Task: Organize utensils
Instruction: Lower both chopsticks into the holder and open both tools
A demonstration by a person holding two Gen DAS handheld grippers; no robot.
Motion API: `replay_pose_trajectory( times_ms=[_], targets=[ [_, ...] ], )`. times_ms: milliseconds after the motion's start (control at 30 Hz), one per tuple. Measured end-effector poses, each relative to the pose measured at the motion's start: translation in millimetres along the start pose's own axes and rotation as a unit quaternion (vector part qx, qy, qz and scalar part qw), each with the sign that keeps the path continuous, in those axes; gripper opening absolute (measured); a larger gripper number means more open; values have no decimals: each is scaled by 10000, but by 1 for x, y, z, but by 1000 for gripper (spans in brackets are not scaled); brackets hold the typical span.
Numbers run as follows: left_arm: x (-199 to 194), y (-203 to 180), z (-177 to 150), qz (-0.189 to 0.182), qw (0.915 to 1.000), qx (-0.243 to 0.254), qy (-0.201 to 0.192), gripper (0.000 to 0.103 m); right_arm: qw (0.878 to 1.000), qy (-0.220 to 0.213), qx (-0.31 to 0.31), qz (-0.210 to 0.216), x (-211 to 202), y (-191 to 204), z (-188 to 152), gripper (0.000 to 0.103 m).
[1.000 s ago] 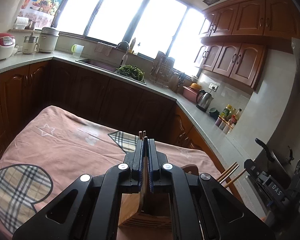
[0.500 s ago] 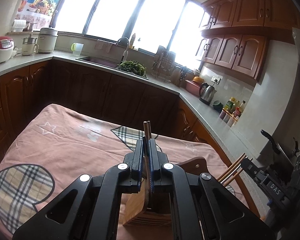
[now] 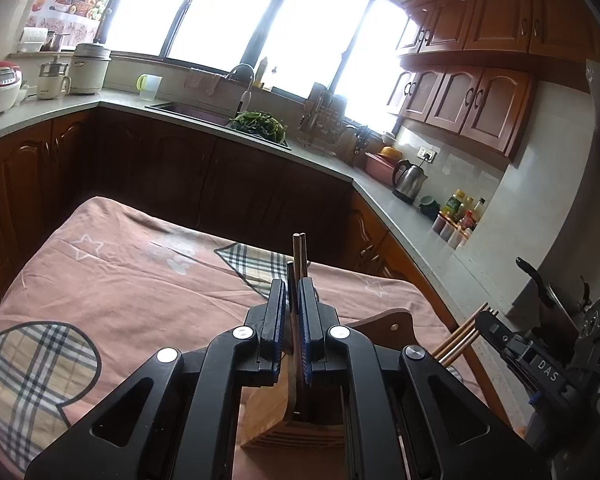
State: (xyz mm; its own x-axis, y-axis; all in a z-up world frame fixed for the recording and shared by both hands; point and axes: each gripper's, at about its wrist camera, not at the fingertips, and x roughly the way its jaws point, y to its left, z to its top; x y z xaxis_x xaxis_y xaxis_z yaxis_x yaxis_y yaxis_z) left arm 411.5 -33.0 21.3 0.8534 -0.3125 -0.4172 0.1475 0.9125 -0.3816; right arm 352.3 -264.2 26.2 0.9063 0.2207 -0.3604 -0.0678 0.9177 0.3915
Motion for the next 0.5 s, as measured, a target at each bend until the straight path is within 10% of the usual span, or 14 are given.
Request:
replay_pose_trajectory(
  times_ms=[333, 500],
  targets=[
    [-1, 6, -4, 14, 10000, -59, 58, 32, 9997, 95, 168, 119, -1, -3, 0, 12],
    [-2, 9, -6, 56, 9999, -101, 90, 46, 9997, -48, 189, 135, -13, -1, 4, 42]
  ],
)
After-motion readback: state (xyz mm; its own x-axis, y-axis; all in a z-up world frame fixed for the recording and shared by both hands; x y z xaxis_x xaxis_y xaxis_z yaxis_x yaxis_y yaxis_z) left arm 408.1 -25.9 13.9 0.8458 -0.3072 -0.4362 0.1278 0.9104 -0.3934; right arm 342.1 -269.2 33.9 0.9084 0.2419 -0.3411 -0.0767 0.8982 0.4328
